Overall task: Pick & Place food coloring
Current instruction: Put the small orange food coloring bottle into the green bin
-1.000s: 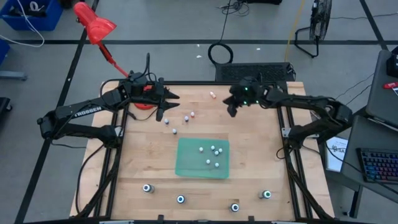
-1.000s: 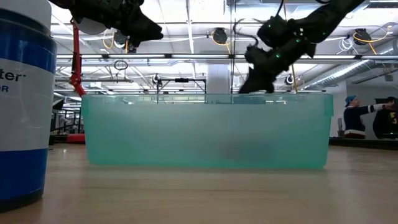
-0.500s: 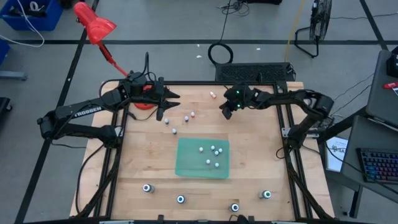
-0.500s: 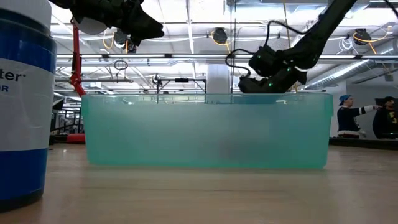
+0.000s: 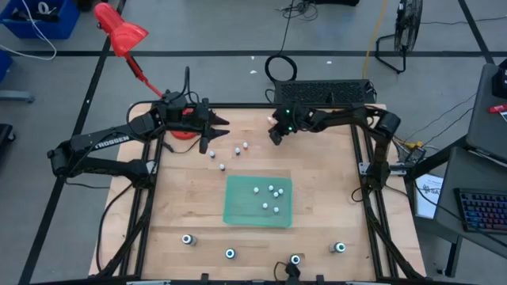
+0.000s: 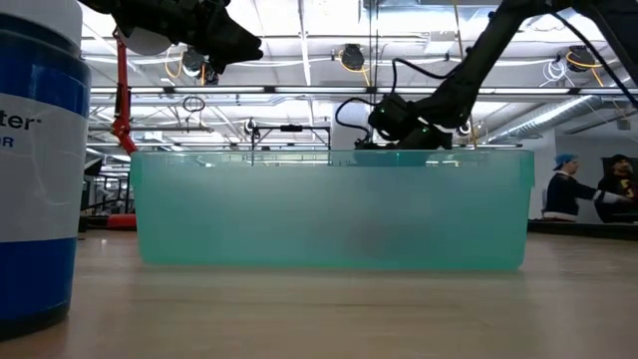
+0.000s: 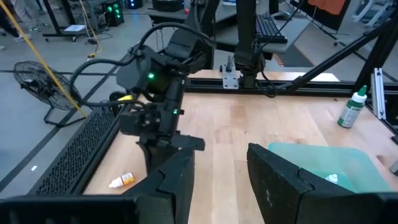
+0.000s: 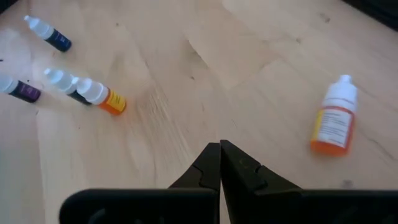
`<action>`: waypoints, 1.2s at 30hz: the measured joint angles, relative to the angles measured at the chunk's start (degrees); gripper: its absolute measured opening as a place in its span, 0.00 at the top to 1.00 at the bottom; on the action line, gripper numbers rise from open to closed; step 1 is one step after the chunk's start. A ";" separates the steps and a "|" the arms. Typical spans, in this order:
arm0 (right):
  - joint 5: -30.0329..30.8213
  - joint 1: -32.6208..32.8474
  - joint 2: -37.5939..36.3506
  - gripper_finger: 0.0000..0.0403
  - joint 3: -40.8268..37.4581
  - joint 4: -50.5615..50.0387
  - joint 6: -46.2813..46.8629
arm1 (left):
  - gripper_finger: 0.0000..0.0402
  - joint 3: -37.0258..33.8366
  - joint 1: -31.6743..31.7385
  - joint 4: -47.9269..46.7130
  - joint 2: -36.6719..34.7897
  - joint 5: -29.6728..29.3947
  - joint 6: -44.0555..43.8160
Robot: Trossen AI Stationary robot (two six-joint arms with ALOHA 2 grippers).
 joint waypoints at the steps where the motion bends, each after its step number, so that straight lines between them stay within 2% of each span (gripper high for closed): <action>1: 0.03 0.01 0.57 1.00 0.50 -0.06 0.00 | 0.63 0.00 0.00 -0.15 0.00 0.00 0.00; 13: 1.03 -2.96 5.55 1.00 6.18 -1.17 1.53 | 0.63 0.00 0.00 -0.26 0.00 -0.02 0.46; 18: 6.61 -3.72 5.98 1.00 6.46 -2.27 1.35 | 0.63 0.00 0.00 -0.33 0.00 0.00 0.48; 27: 6.23 -2.93 5.55 1.00 6.44 -3.30 -2.28 | 0.63 0.00 0.00 -0.33 0.00 -0.01 0.50; 30: 6.26 -2.07 4.68 0.97 6.44 -3.13 -5.09 | 0.63 0.00 0.00 -0.33 0.00 0.00 0.50; 34: 6.64 -0.93 3.56 0.89 6.42 -4.04 -9.85 | 0.63 0.00 0.00 -0.35 0.00 0.00 0.50; 36: 9.51 -0.35 3.02 0.84 6.42 -4.19 -11.90 | 0.63 0.00 0.00 -0.35 0.00 0.00 0.52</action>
